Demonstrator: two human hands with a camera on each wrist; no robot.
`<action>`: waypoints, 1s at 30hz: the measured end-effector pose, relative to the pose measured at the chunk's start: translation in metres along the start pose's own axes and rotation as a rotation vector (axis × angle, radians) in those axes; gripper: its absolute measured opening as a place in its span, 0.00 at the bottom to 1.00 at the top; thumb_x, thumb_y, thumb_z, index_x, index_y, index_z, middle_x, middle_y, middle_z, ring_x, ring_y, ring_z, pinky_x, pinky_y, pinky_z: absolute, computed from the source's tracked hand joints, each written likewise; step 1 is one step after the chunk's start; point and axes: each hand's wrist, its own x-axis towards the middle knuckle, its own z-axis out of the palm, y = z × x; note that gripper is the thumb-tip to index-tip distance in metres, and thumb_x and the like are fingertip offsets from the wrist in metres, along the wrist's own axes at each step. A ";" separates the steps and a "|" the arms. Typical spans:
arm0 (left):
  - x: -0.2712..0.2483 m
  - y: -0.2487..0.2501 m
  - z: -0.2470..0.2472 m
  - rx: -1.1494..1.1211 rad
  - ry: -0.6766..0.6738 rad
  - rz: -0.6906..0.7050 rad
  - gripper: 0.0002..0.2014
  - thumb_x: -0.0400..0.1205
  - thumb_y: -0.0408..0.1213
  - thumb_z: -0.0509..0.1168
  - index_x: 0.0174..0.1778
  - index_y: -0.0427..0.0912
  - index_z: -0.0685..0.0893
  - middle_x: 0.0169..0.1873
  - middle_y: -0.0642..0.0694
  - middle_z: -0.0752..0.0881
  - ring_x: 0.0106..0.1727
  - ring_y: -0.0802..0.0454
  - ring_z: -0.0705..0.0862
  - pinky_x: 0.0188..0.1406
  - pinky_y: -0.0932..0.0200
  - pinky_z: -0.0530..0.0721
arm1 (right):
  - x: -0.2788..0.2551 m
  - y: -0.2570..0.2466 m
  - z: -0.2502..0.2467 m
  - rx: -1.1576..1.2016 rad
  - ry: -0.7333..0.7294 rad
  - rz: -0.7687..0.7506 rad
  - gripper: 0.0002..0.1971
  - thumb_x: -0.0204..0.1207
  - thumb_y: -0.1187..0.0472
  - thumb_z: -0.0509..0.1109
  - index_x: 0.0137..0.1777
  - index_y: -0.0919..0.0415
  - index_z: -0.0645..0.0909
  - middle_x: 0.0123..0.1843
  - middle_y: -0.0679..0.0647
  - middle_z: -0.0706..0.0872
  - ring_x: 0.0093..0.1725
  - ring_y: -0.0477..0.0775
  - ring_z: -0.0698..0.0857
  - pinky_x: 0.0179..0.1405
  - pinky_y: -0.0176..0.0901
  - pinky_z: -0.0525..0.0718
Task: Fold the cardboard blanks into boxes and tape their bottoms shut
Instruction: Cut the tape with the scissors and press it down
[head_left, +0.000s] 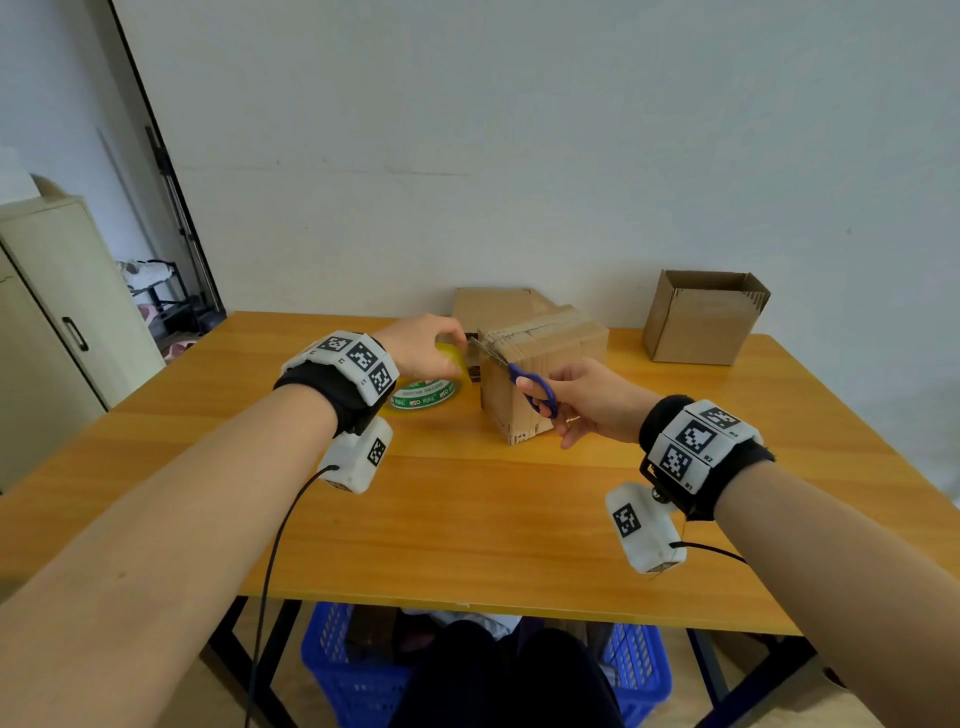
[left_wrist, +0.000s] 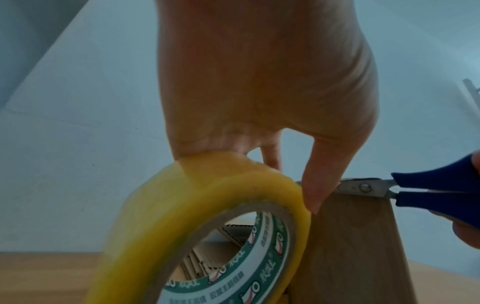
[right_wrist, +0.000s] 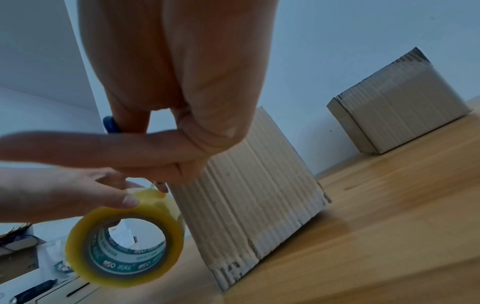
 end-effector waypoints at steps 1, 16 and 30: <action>0.000 0.001 -0.001 0.016 0.001 0.000 0.20 0.76 0.43 0.71 0.64 0.49 0.79 0.66 0.47 0.79 0.65 0.45 0.77 0.63 0.50 0.77 | 0.000 0.000 0.000 -0.002 -0.003 -0.001 0.14 0.79 0.53 0.68 0.41 0.66 0.79 0.30 0.52 0.79 0.21 0.46 0.77 0.20 0.36 0.83; 0.001 0.004 0.001 -0.082 -0.087 -0.042 0.17 0.75 0.41 0.72 0.58 0.50 0.77 0.59 0.47 0.78 0.58 0.47 0.79 0.51 0.54 0.78 | 0.002 0.002 0.005 0.119 0.000 0.046 0.20 0.78 0.44 0.66 0.43 0.63 0.79 0.31 0.55 0.79 0.25 0.50 0.77 0.26 0.43 0.85; -0.002 0.010 -0.005 0.089 -0.056 -0.047 0.21 0.76 0.36 0.69 0.65 0.48 0.75 0.59 0.47 0.77 0.55 0.45 0.80 0.54 0.50 0.82 | -0.001 -0.004 0.002 -0.020 -0.017 -0.004 0.13 0.79 0.53 0.68 0.41 0.64 0.80 0.30 0.52 0.76 0.23 0.45 0.75 0.21 0.38 0.84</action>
